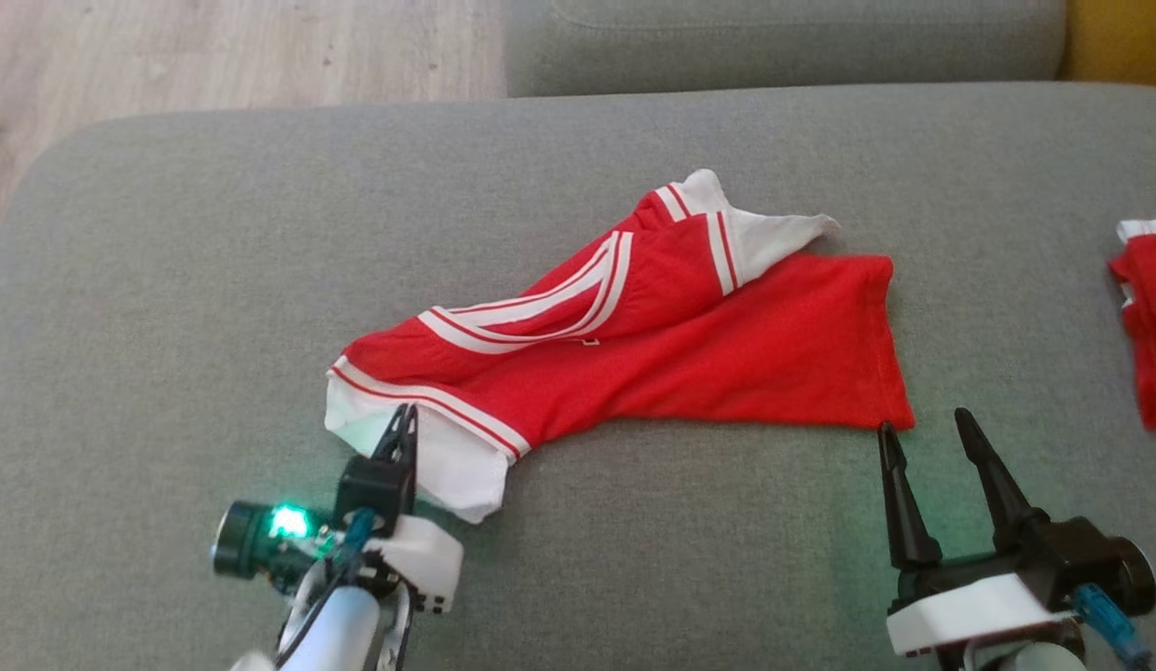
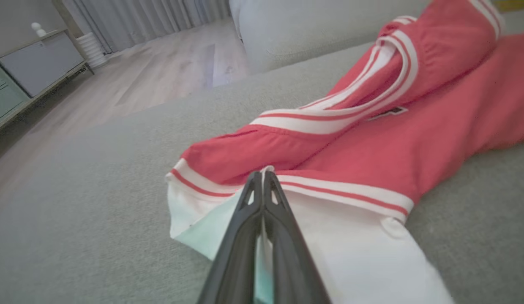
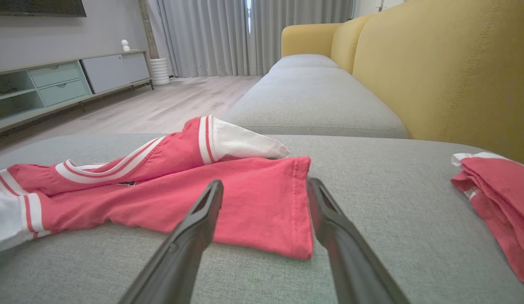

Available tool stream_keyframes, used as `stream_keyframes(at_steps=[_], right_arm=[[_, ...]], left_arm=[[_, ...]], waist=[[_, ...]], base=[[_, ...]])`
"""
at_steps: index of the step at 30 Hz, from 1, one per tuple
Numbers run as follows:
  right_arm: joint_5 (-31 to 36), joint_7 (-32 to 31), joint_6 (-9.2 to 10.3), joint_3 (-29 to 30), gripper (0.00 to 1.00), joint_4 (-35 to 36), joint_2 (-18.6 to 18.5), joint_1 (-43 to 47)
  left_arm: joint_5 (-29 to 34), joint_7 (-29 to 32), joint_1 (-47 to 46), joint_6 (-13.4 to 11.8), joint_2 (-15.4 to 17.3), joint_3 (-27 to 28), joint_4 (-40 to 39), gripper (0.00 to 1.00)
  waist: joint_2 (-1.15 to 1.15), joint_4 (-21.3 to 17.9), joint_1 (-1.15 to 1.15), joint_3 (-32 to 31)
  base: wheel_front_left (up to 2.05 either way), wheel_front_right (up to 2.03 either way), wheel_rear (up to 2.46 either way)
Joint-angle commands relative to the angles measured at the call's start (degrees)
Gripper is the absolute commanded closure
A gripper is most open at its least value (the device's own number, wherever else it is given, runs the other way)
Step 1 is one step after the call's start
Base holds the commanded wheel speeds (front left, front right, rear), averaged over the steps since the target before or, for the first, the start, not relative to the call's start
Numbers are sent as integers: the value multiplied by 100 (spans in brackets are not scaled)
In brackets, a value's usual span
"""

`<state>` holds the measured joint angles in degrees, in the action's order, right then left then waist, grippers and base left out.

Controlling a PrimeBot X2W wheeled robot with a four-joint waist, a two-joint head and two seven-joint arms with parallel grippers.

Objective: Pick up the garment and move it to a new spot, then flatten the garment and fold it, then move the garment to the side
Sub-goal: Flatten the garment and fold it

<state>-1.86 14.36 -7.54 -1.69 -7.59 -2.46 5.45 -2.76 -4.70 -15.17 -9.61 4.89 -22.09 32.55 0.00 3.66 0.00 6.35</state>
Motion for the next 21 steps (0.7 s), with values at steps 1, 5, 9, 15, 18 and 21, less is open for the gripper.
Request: stream_keyframes(at_steps=[1, 5, 9, 15, 18, 21], right_arm=[[0, 63, 5, -122, 0, 155, -45, -58], [17, 63, 5, -81, 0, 148, -44, -10], [22, 63, 5, 14, 0, 107, -109, -51], [91, 63, 5, 207, 0, -302, -314, -137], [23, 63, 5, 175, 0, -603, -351, -210], [-127, 63, 5, -48, 0, -900, -419, -315]], left_arm=[[-69, -99, 30, -57, 101, 246, -254, 100], [-433, -327, 468, -87, 152, 531, -836, 100], [-794, -568, 849, -83, 310, 900, -1616, 100], [-1044, -661, 1060, -180, 647, 1399, -2559, 100], [-1109, -614, 1059, -195, 761, 1527, -2746, 100], [-1143, -564, 1056, -236, 800, 1588, -2874, 100]], waist=[[0, 46, 0, -49], [0, 186, 0, -138], [0, 372, 0, -128], [0, 659, 0, 2], [0, 732, 0, 78], [0, 783, 0, 148]], base=[[0, 0, 0], [0, 0, 0], [0, 0, 0], [0, 0, 0], [0, 0, 0], [0, 0, 0]])
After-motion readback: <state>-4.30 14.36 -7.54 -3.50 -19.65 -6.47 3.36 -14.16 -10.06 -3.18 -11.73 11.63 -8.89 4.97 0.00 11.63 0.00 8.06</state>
